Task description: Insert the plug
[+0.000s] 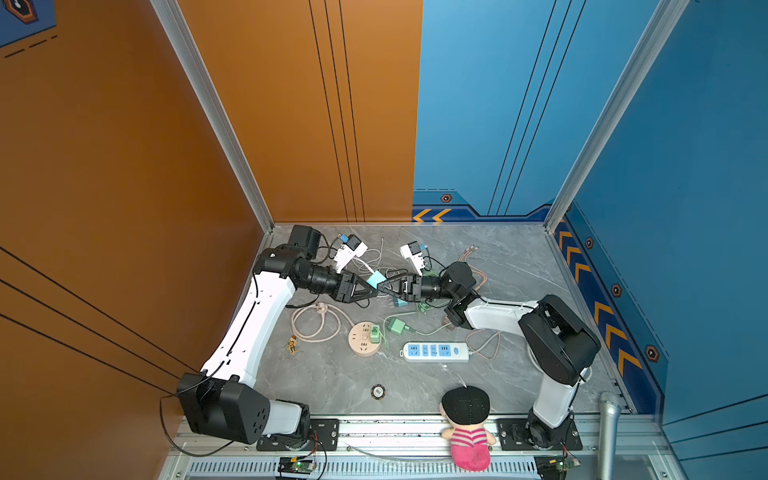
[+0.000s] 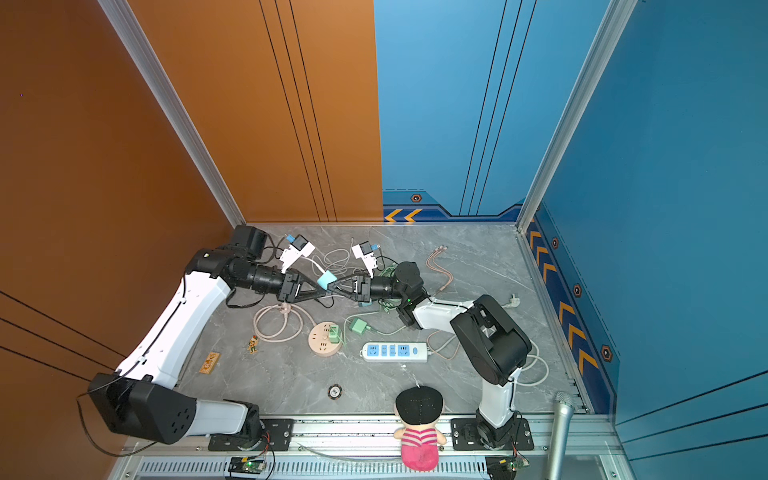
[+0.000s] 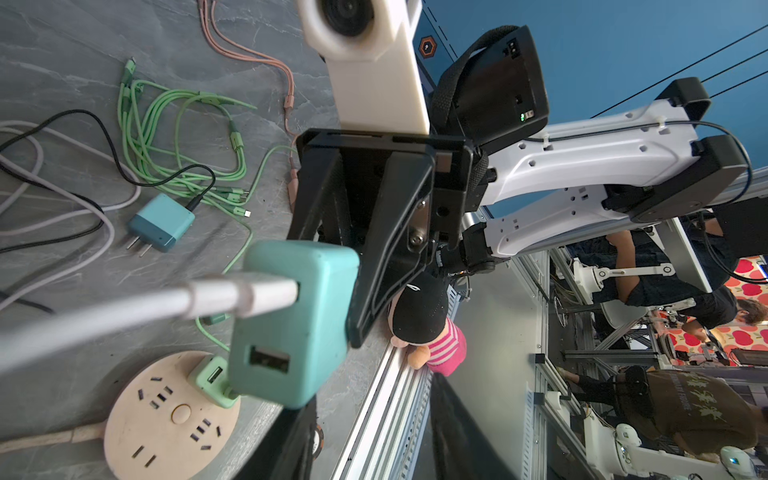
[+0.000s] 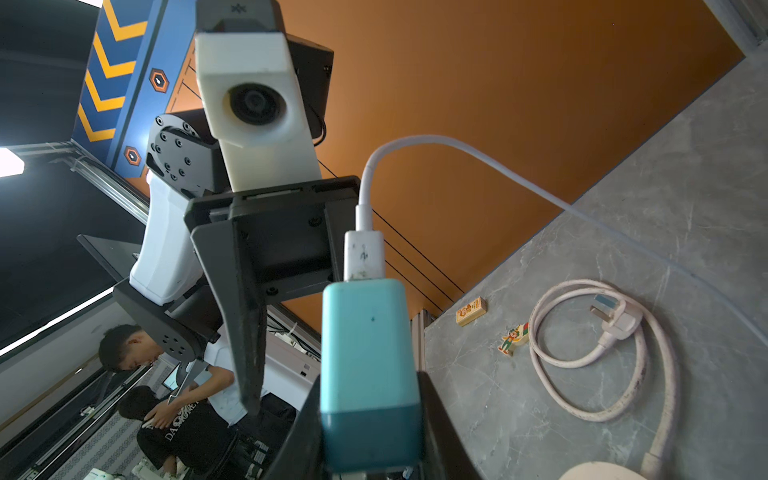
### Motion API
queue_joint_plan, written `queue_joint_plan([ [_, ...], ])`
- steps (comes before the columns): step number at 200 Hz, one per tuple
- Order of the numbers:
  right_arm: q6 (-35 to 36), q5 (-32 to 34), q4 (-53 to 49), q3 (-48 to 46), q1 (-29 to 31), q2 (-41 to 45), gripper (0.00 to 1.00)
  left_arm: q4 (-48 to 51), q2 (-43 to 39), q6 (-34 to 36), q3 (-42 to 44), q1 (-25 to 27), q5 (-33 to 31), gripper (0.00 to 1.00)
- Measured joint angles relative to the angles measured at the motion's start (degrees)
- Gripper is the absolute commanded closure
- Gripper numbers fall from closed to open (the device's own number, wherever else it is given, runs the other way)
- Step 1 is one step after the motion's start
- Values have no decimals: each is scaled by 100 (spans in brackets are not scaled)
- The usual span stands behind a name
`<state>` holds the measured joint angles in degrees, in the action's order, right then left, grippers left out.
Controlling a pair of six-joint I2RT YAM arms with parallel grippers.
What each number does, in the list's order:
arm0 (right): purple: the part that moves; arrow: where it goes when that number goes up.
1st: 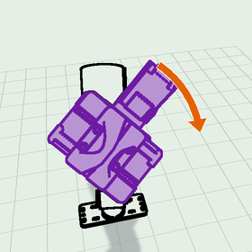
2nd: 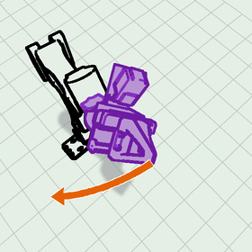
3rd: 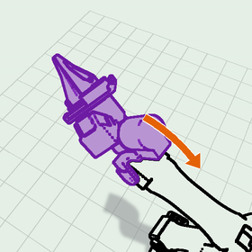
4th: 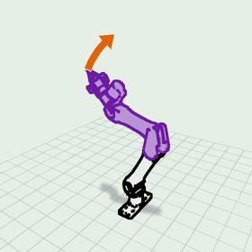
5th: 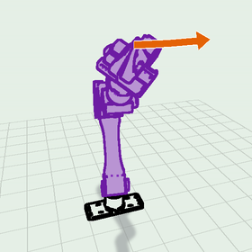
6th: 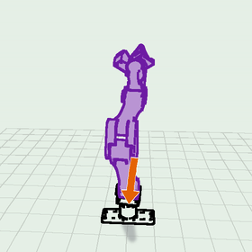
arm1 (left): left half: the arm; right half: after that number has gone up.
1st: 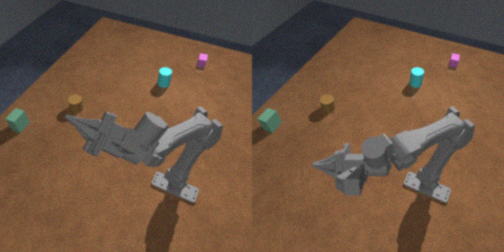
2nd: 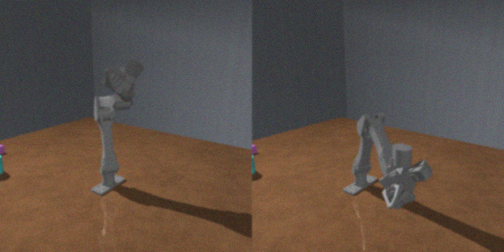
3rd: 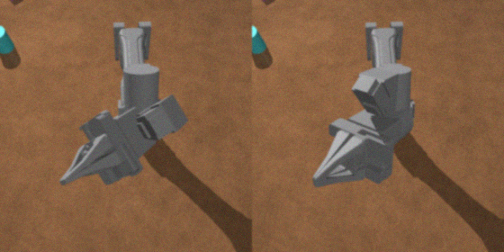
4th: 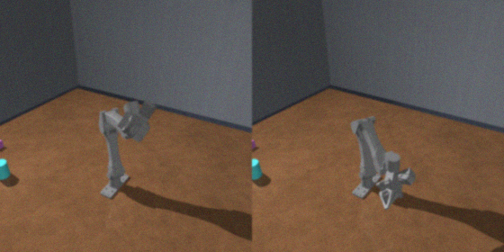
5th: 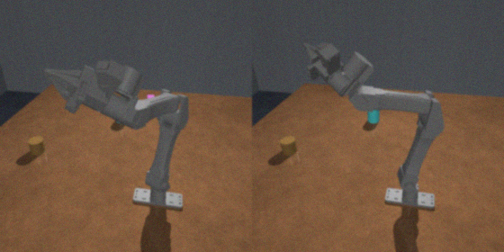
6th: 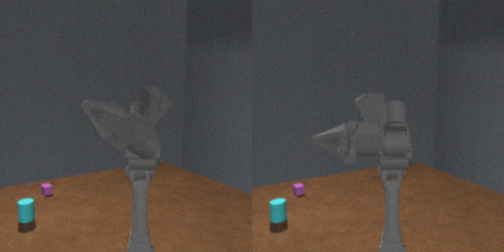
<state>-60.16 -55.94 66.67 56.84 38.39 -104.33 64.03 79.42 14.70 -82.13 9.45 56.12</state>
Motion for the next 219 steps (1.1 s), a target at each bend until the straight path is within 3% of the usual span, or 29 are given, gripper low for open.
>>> queue_joint_plan([
  [72, 319, -142, -518, 0, 101, 319, 100, 304, 243, 227, -232, -13, -304, 49],
  [122, 339, -260, -627, 24, 105, 319, 100, 321, 269, 295, -387, -55, -317, 59],
  [219, 323, -413, -717, 98, 181, 317, 100, 400, 267, 400, -387, -90, -225, 59],
])
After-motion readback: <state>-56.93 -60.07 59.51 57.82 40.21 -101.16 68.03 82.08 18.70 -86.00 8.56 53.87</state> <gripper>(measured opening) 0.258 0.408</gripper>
